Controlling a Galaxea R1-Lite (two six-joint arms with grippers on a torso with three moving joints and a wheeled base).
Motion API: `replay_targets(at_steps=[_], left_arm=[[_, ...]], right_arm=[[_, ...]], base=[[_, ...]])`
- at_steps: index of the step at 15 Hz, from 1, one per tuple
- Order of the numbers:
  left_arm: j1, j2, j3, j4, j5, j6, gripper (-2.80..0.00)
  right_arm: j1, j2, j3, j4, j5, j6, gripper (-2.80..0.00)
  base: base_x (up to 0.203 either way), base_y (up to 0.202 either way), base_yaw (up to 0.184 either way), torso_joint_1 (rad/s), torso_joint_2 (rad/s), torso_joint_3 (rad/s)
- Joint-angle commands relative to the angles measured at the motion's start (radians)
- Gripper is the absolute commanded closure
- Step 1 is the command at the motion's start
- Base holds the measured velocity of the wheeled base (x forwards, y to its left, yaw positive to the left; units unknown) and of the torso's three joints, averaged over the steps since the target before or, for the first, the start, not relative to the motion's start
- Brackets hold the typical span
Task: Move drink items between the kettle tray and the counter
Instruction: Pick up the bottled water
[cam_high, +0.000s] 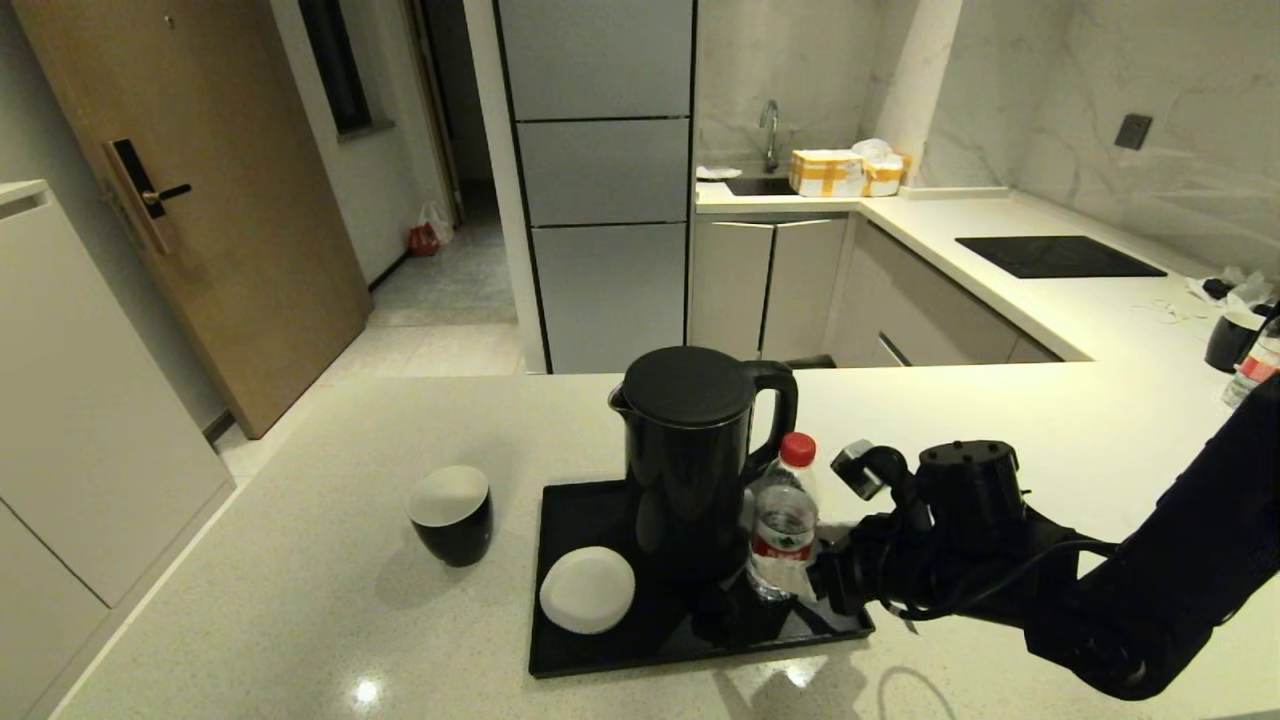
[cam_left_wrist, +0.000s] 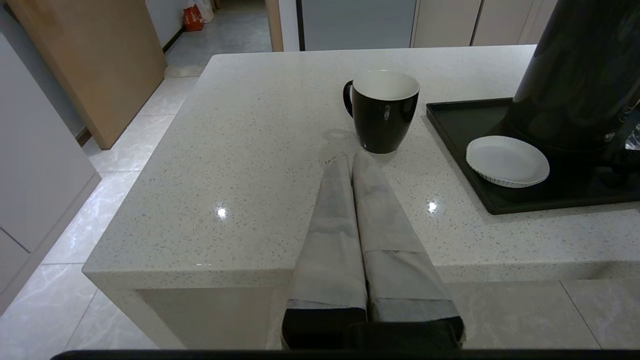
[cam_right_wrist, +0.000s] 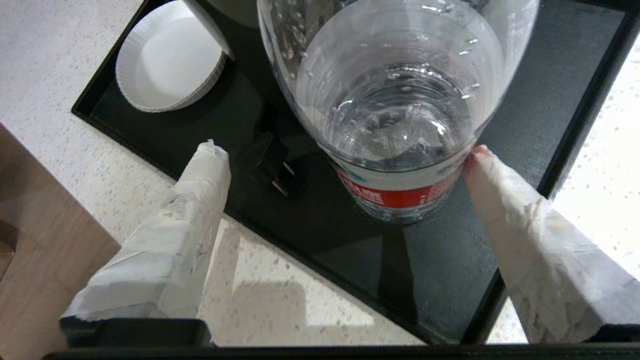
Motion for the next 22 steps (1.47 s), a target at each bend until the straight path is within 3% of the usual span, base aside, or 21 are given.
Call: replay_targets(at_steps=[1,3,10,11,16,19,22], left_arm=[[0.0,0.001,0.0,0.0,0.0,0.001,0.0],[0.0,0.001,0.0,-0.001,0.0,0.0,0.0],[0.0,0.001,0.0,-0.001,0.0,0.0,0.0],[0.0,0.001,0.0,0.0,0.0,0.0,0.0],[0.0,0.001,0.0,-0.002,0.0,0.0,0.0],[0.0,0.001,0.0,-0.001,0.0,0.0,0.0],[0.0,0.001,0.0,0.0,0.0,0.0,0.0]], right_arm=[[0.001,0.038,-0.027,-0.009,-0.004,-0.001,-2.8],[0.0,0.082,-0.072,-0.02,-0.053,-0.001,-2.8],[-0.001,0.115,-0.125,-0.021,-0.064,0.008,-2.8],[-0.001,0.117,-0.127,-0.021,-0.064,0.008,0.0],[-0.004,0.098,-0.112,-0.021,-0.07,0.008,0.0],[-0.02,-0.014,-0.061,-0.014,-0.115,0.017,0.0],[-0.085,-0.163,0.019,0.003,-0.251,0.033,0.0]], base=[[0.0,0.0,0.0,0.0,0.0,0.0],[0.0,0.0,0.0,0.0,0.0,0.0],[0.0,0.0,0.0,0.0,0.0,0.0],[0.0,0.0,0.0,0.0,0.0,0.0],[0.0,0.0,0.0,0.0,0.0,0.0],[0.0,0.0,0.0,0.0,0.0,0.0],[0.0,0.0,0.0,0.0,0.0,0.0]])
